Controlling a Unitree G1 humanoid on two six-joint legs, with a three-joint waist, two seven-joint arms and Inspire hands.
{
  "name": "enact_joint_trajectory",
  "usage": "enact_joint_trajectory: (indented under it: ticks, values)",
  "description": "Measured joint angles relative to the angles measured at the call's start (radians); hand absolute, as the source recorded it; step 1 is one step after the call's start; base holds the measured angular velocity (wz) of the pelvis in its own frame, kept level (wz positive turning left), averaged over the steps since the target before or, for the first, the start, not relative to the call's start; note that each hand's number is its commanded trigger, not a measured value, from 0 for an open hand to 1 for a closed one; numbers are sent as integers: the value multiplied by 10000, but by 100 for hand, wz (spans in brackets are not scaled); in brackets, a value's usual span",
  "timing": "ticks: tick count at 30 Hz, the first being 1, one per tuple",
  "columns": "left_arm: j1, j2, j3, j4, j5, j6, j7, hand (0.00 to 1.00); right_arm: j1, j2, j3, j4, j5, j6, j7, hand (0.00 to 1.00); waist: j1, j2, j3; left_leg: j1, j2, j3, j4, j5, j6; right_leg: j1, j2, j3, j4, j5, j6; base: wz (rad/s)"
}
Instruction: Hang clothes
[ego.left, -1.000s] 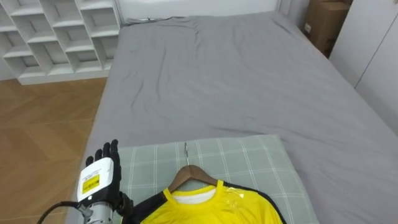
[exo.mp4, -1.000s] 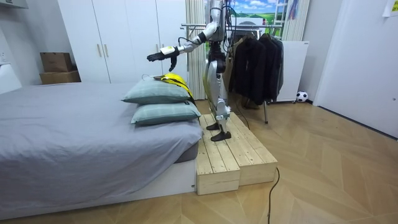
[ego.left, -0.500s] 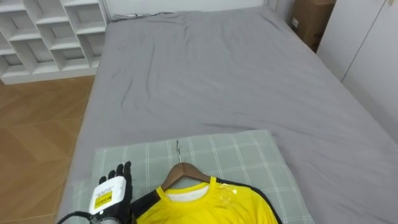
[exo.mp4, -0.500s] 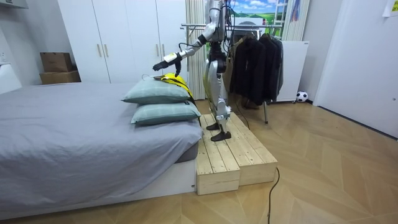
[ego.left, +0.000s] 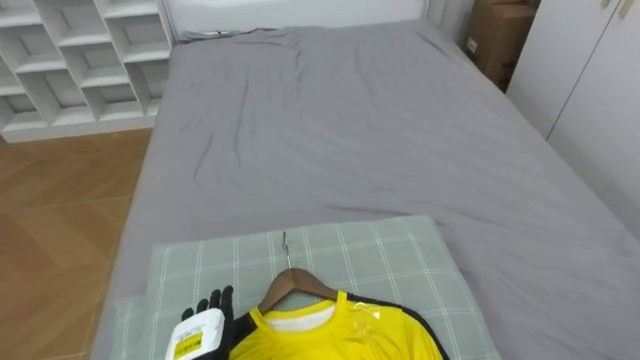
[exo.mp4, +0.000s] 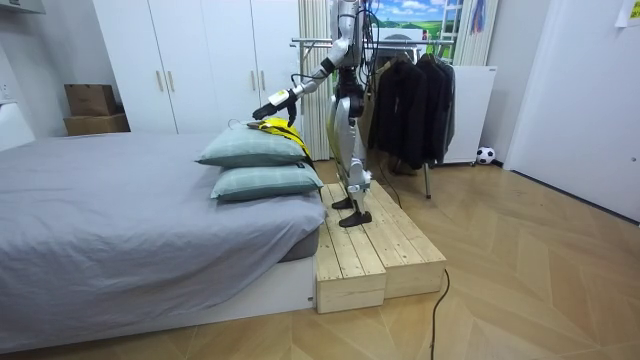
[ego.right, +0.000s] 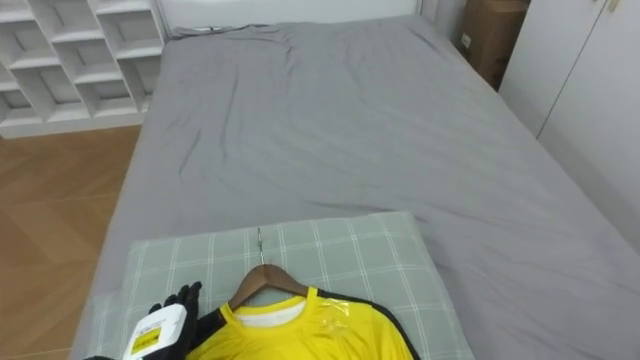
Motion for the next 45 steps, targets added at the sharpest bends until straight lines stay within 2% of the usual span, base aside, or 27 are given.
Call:
enact_joint_trajectory:
  ticks: [9,18,28,34,39,45]
  values:
    - [64,13,-185,-16,-75,-4,-15,0,110,18,6,-54,-83,15,1,0,-6,-36,32,-23,-27,-17,1,0,0,-12,-18,-1,-32,-1,1,0]
    - [71,17,-302,-13,-105,-7,-19,0,232,21,5,-49,-255,26,29,0,-35,-31,29,46,-17,83,-25,0,0,-7,-10,24,-36,-1,1,-3]
    - [46,107,99,8,-85,-38,-19,0,238,23,5,-35,-372,27,158,0,-25,-27,27,123,10,246,-32,-1,0,-15,59,274,3,-1,0,-5]
    - [-20,184,374,7,-86,-31,-79,0,371,49,5,7,-375,33,265,0,-47,-57,57,130,21,251,-52,0,0,-17,52,299,12,-1,0,0]
    - [-326,197,401,7,-94,59,-570,0,390,51,3,4,-373,182,404,0,-41,-150,118,99,30,295,-58,-1,0,-45,58,349,-2,0,0,-1]
    - [-744,301,709,67,-132,53,-793,0,154,51,-3,43,-565,214,633,0,-53,-117,86,-59,65,484,-46,0,0,-336,76,474,179,5,-3,-10]
